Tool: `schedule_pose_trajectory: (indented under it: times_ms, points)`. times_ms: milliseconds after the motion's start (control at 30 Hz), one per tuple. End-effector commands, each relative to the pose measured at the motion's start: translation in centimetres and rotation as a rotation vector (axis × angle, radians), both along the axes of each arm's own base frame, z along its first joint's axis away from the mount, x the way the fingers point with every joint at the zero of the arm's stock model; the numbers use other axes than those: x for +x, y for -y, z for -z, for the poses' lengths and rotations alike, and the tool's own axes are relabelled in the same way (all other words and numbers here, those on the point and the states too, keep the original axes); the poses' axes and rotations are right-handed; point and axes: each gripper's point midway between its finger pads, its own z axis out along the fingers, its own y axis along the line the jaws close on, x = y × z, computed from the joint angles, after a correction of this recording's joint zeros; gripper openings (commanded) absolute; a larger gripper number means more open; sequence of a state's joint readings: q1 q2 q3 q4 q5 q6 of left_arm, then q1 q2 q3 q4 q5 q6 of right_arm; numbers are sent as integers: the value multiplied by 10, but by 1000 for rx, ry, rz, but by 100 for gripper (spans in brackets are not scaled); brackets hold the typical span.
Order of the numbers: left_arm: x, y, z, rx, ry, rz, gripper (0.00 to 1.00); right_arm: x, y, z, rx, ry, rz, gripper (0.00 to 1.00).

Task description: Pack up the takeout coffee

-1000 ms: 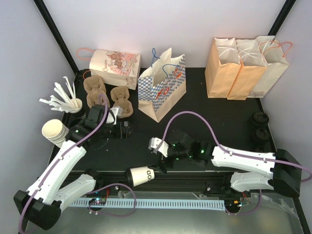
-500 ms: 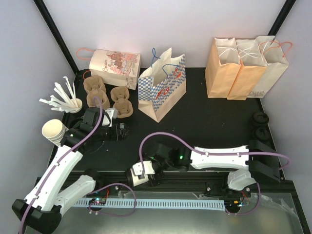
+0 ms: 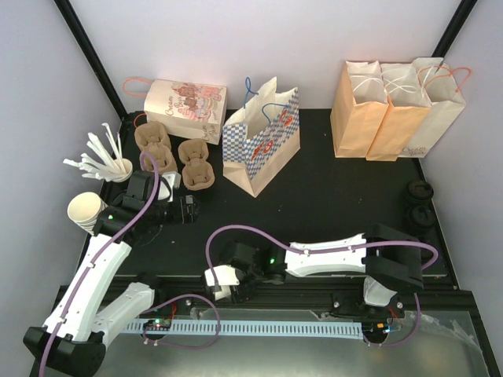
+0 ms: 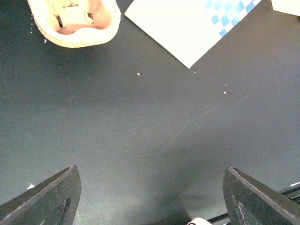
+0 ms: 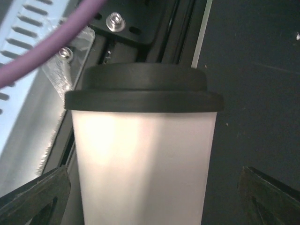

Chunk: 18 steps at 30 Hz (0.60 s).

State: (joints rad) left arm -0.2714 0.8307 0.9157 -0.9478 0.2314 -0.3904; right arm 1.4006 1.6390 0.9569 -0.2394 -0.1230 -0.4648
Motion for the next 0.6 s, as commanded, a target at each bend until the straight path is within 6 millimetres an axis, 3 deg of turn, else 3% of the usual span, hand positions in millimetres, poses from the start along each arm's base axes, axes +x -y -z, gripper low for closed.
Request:
schedule_pose_trajectory:
  times_ms: [0,133,300,567]
  points:
    - [1,-2,-9,1,26,13,85,9,-3,15,-47,61,44,100]
    - [2,-1,-8,-7,22,14,85,8,-4,24,-68,69,45,99]
    - [2,-1,-7,-10,21,17,85,12,-8,24,-46,75,68,89]
    - [0,1,-5,-24,11,33,85,22,-10,-6,142,59,145,85]
